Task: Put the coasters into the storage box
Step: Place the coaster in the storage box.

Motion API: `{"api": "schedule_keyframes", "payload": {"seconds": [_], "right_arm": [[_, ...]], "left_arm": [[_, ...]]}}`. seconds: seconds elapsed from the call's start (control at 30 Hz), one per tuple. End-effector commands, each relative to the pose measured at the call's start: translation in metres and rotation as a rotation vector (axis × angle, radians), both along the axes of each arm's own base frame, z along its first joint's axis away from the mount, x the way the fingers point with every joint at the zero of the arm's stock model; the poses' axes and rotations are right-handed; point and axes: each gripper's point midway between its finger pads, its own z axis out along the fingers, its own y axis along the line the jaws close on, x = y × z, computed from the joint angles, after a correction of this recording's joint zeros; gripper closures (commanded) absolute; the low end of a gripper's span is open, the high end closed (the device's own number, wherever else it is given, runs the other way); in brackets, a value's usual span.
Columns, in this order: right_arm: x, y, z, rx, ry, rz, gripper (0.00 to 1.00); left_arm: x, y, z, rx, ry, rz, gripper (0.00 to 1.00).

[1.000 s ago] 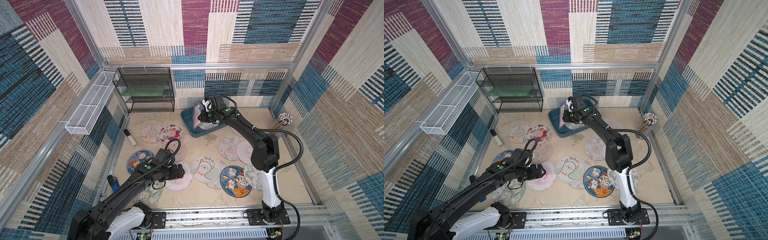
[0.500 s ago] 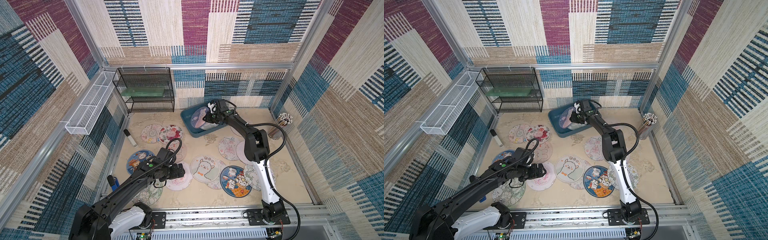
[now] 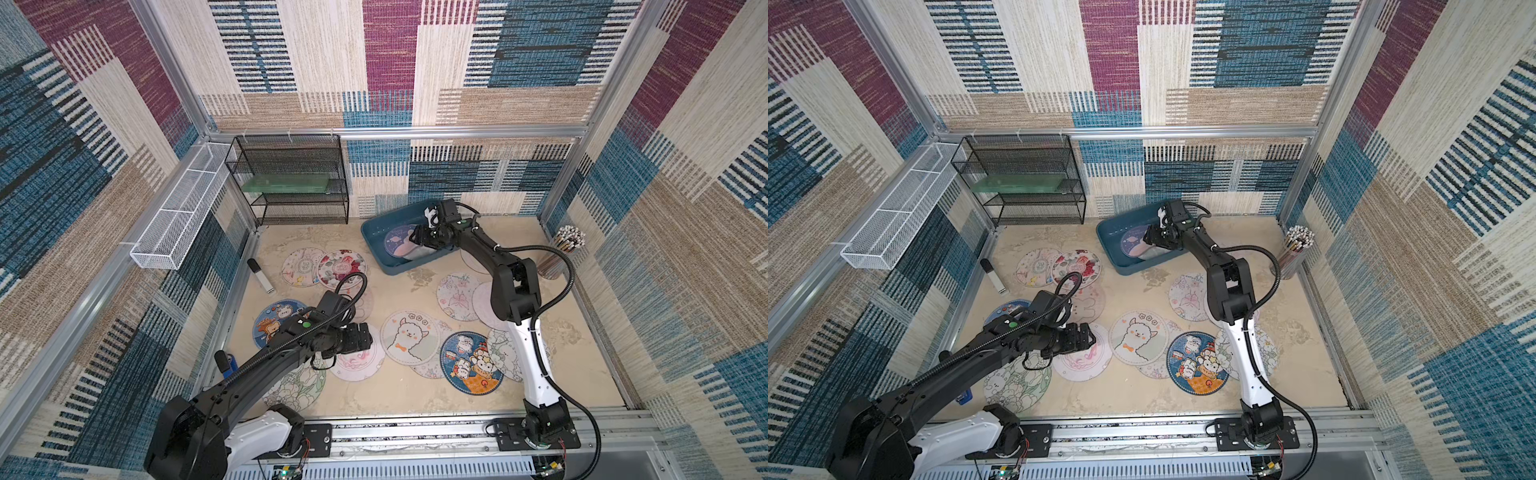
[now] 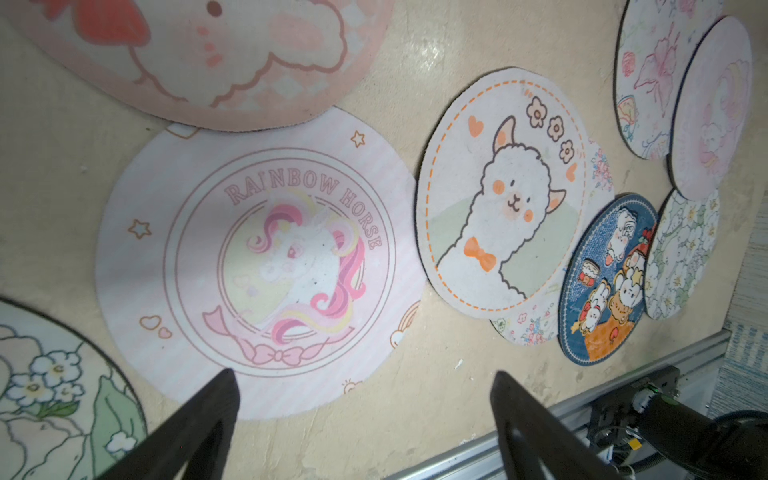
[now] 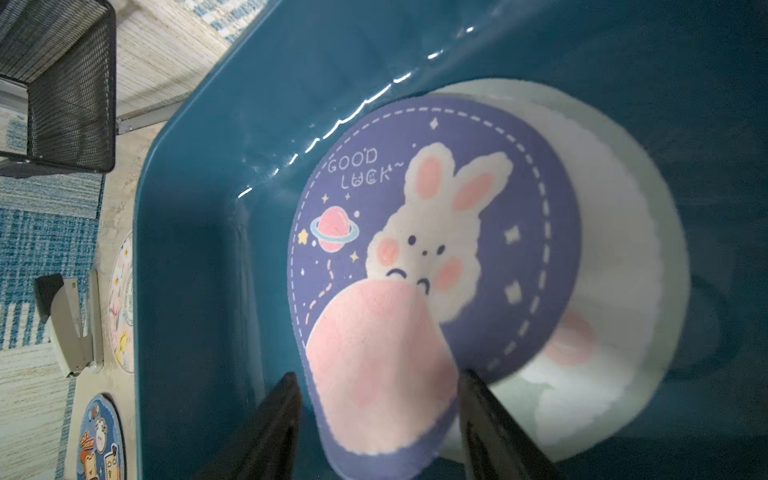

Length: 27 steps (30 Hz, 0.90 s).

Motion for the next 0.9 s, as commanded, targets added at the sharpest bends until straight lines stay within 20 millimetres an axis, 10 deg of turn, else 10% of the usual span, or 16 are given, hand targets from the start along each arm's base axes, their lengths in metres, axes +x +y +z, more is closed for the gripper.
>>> {"api": "schedule_keyframes", "payload": {"seconds": [0.0,0.4,0.87], "right_arm": [[0.004,-0.012,0.017,-0.030,-0.029,-0.039,0.30],[-0.027,-0.014,0.071,0.005,-0.052,-0.009,0.16],[-0.166,-0.013,0.100,0.042,0.000,0.128,0.16]], "left_arm": [[0.003,0.003,0.003,0.003,-0.006,0.041,0.07],[0.007,0.002,-0.002,0.007,-0.004,0.056,0.07],[0.023,-0.026,-0.001,-0.041,-0.006,-0.012,0.09]]}}
